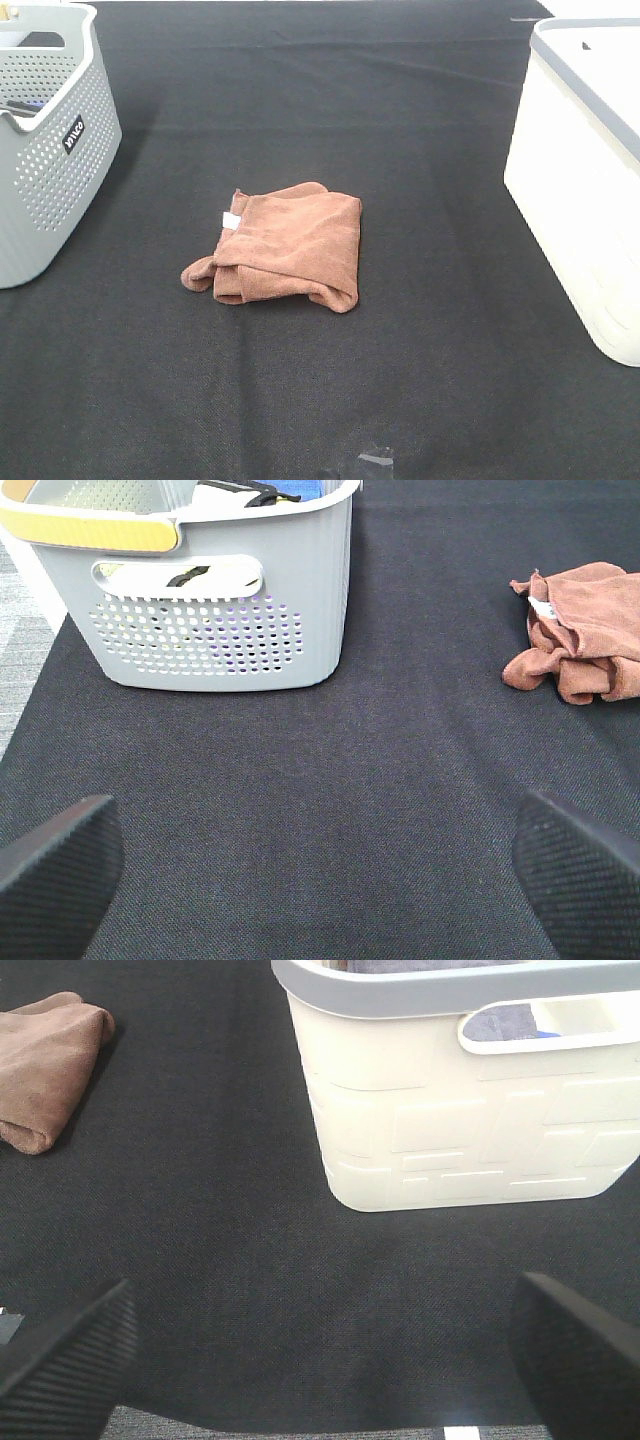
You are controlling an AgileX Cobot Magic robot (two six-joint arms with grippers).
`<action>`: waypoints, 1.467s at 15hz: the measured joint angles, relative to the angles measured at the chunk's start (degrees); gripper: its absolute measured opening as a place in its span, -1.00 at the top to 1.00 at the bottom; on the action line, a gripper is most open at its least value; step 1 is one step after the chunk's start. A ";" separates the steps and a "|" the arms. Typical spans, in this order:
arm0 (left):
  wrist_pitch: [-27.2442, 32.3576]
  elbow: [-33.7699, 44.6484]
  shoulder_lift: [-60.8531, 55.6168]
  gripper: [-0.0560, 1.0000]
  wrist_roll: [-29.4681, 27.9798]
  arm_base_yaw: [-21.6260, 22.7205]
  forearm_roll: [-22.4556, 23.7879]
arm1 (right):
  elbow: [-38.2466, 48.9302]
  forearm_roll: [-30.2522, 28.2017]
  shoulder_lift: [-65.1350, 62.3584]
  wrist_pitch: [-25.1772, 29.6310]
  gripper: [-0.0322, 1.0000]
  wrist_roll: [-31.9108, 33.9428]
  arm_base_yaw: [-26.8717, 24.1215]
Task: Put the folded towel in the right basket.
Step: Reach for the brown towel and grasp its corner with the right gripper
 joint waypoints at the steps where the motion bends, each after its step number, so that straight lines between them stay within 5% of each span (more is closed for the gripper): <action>1: 0.00 0.00 0.00 -0.98 0.00 0.00 0.00 | 0.00 0.00 0.00 0.00 -0.94 0.00 0.00; 22: 0.00 0.00 0.00 -0.98 0.00 0.00 0.00 | 0.00 0.00 0.00 0.00 -0.94 0.00 0.00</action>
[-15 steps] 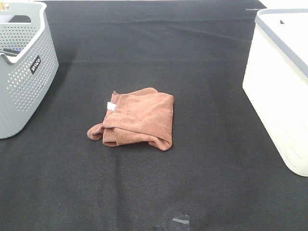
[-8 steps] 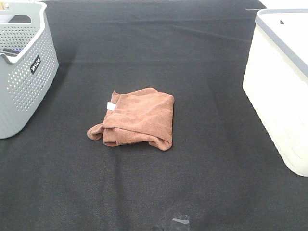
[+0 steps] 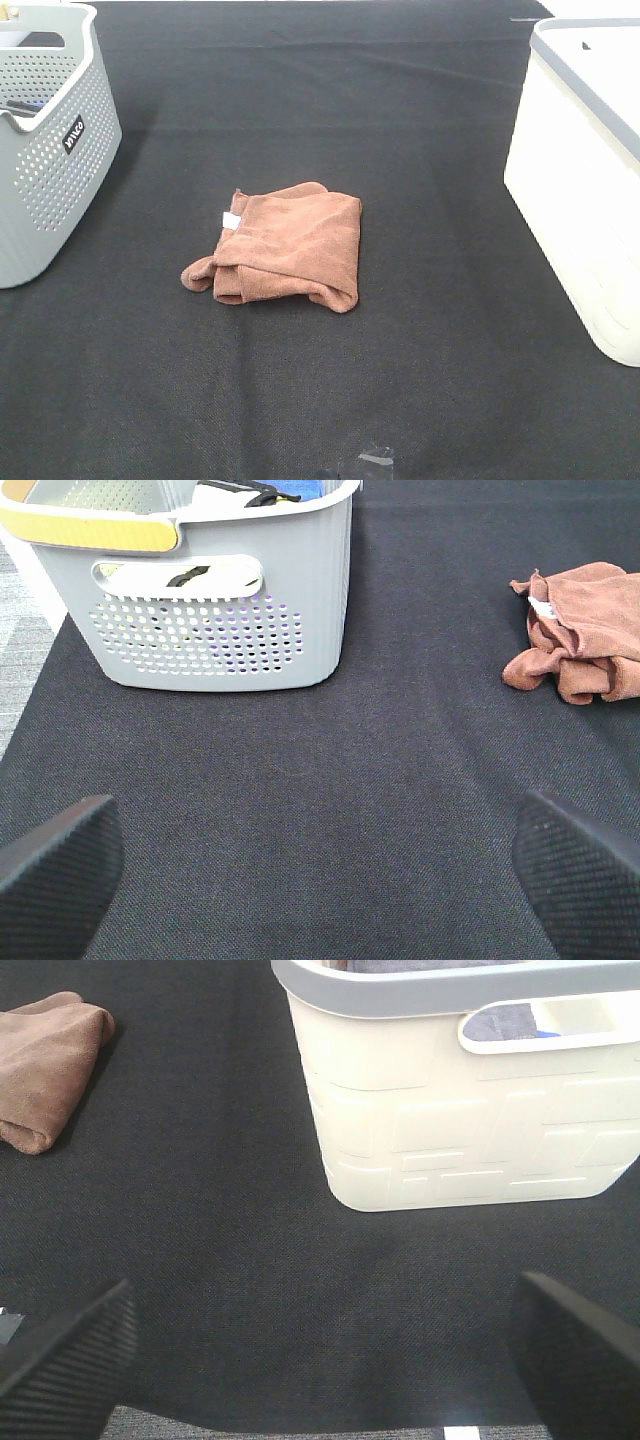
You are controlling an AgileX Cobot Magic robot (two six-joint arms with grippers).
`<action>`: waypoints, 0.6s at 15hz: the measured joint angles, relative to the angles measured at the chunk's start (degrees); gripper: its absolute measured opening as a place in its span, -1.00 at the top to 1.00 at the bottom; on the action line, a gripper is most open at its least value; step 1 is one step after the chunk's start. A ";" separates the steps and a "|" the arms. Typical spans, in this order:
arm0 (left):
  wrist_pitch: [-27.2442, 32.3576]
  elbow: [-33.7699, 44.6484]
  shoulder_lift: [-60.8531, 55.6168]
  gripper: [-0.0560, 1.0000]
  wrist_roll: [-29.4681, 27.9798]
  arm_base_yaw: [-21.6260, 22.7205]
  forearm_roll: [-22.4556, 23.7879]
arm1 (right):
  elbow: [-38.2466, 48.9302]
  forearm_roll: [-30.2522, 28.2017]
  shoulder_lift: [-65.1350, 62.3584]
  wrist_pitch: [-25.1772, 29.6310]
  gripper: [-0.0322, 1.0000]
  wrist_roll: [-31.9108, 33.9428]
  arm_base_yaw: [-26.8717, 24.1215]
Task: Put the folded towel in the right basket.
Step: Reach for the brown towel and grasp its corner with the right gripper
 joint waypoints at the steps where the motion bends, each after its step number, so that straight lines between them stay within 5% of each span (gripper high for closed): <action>1: 0.00 0.00 0.00 -0.98 0.00 0.00 0.00 | 0.00 0.00 0.00 0.00 -0.94 0.00 0.00; 9: 0.00 0.00 0.00 -0.98 0.00 0.00 0.00 | 0.00 0.00 0.00 0.00 -0.94 0.00 0.00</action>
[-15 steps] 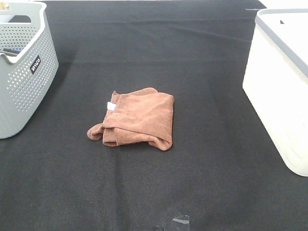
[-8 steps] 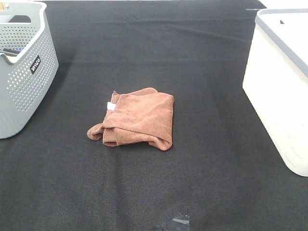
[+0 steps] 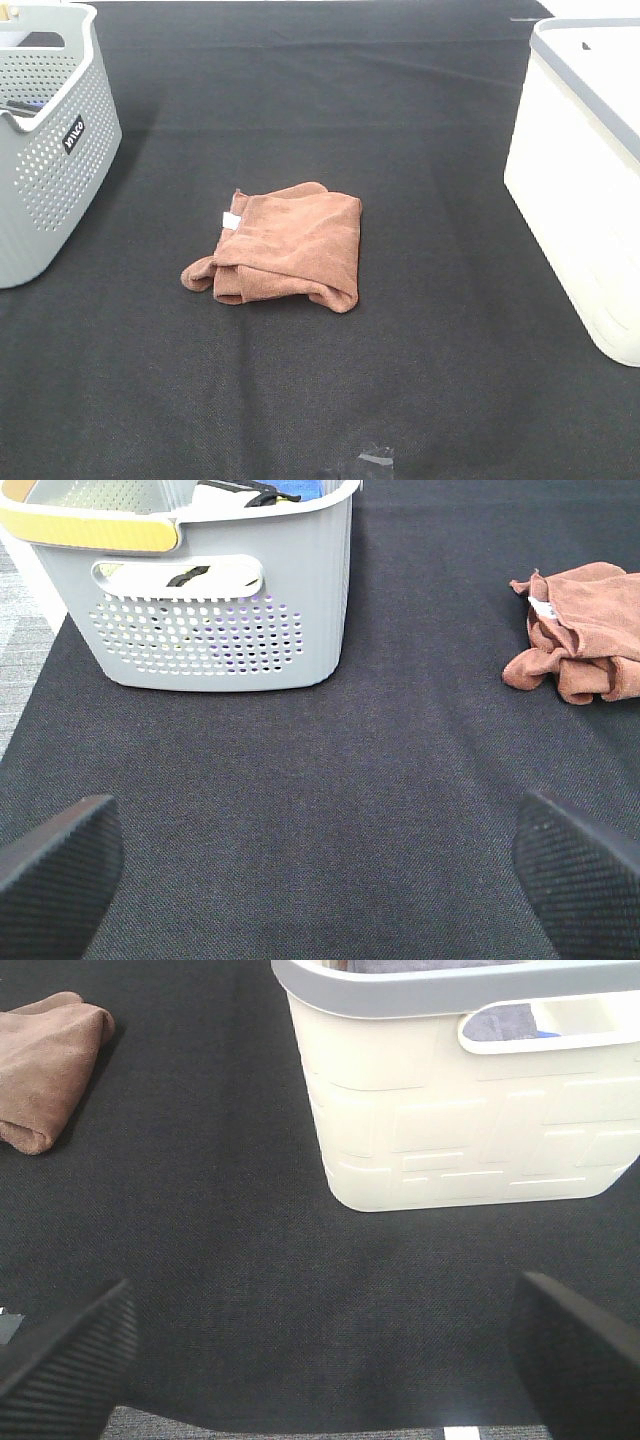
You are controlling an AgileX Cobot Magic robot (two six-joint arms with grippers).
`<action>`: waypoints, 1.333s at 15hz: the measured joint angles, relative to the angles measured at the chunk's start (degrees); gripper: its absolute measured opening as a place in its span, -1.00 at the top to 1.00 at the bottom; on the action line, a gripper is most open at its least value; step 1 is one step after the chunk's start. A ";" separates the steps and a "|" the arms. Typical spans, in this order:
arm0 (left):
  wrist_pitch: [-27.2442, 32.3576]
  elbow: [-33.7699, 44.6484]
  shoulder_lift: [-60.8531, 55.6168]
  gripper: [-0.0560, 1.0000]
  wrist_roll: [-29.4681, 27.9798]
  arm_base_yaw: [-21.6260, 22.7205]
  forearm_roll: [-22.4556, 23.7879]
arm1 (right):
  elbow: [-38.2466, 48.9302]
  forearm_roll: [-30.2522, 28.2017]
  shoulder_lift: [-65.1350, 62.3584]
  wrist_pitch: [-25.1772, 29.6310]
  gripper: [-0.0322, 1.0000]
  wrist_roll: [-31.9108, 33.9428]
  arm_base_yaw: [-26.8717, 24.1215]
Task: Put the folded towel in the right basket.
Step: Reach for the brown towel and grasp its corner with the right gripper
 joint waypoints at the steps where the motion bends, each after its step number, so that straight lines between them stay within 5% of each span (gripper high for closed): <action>1: 0.00 0.00 0.00 -0.98 0.00 0.00 0.00 | 0.00 0.00 0.00 0.00 -0.94 0.00 0.00; 11: 0.00 0.00 0.00 -0.98 0.00 0.00 0.00 | -0.11 0.00 0.29 0.00 -0.94 0.00 0.00; 13: 0.00 0.00 0.00 -0.98 0.00 0.00 0.00 | -2.29 0.00 8.59 0.69 -0.93 0.63 0.00; 20: 0.00 0.00 0.00 -0.98 0.00 0.00 0.00 | -31.63 6.42 48.30 6.36 -0.92 1.95 0.00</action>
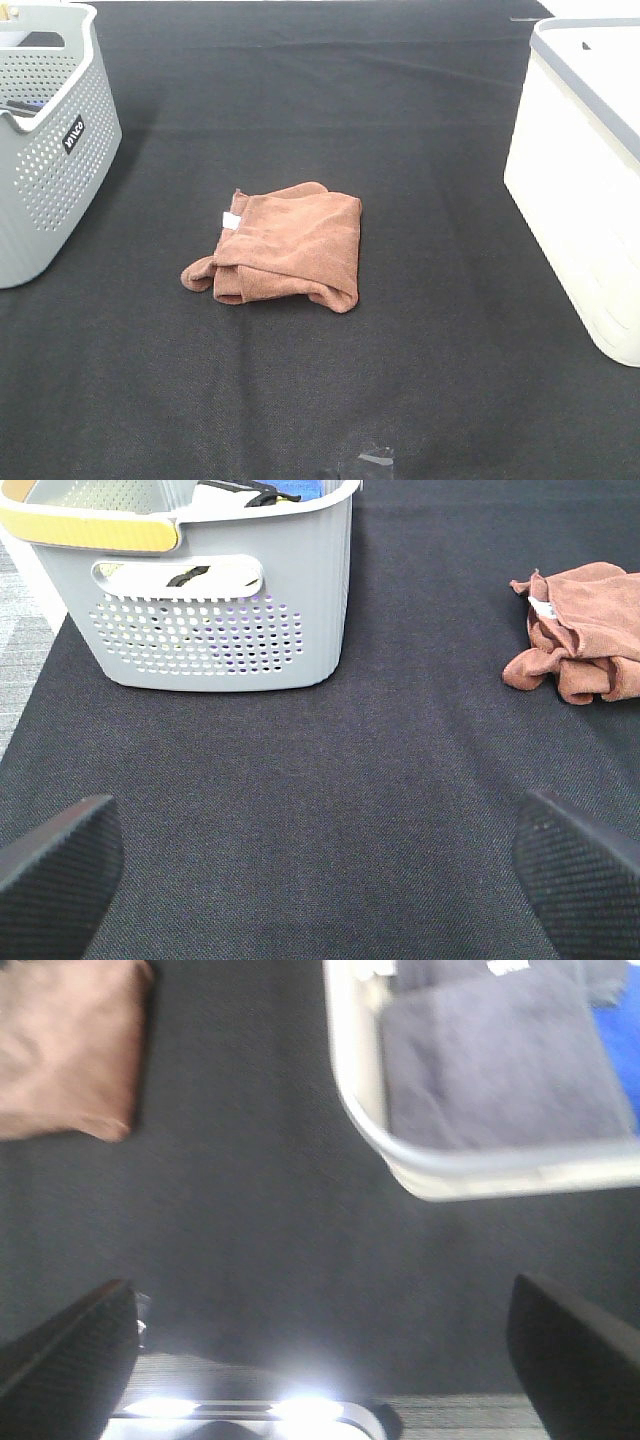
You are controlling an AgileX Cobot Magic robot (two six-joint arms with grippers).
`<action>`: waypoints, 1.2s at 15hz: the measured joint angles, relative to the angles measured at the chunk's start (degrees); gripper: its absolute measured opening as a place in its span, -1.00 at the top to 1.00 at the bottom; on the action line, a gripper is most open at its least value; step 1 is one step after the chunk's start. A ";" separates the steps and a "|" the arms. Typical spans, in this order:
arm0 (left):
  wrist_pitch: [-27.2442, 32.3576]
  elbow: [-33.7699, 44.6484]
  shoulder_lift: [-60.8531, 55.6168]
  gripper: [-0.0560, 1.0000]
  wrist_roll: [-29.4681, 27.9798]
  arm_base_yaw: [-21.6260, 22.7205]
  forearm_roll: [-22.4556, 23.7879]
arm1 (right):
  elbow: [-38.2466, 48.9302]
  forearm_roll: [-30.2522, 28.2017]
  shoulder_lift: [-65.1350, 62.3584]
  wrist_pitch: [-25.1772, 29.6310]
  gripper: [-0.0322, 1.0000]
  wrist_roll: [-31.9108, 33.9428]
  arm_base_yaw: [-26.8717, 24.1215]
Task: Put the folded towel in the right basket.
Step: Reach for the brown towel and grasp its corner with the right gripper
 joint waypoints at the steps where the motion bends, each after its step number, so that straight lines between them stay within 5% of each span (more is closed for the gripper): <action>1: 0.00 0.00 0.00 -0.98 0.00 0.00 0.00 | -2.58 1.32 2.64 0.00 -0.92 0.00 0.00; 13: 0.00 0.00 0.00 -0.98 0.00 0.00 0.00 | -15.36 5.10 17.65 0.40 -0.91 -0.52 0.00; 18: 0.00 0.00 0.00 -0.98 0.00 0.00 0.00 | -22.46 16.39 32.72 0.23 -0.90 -1.83 0.86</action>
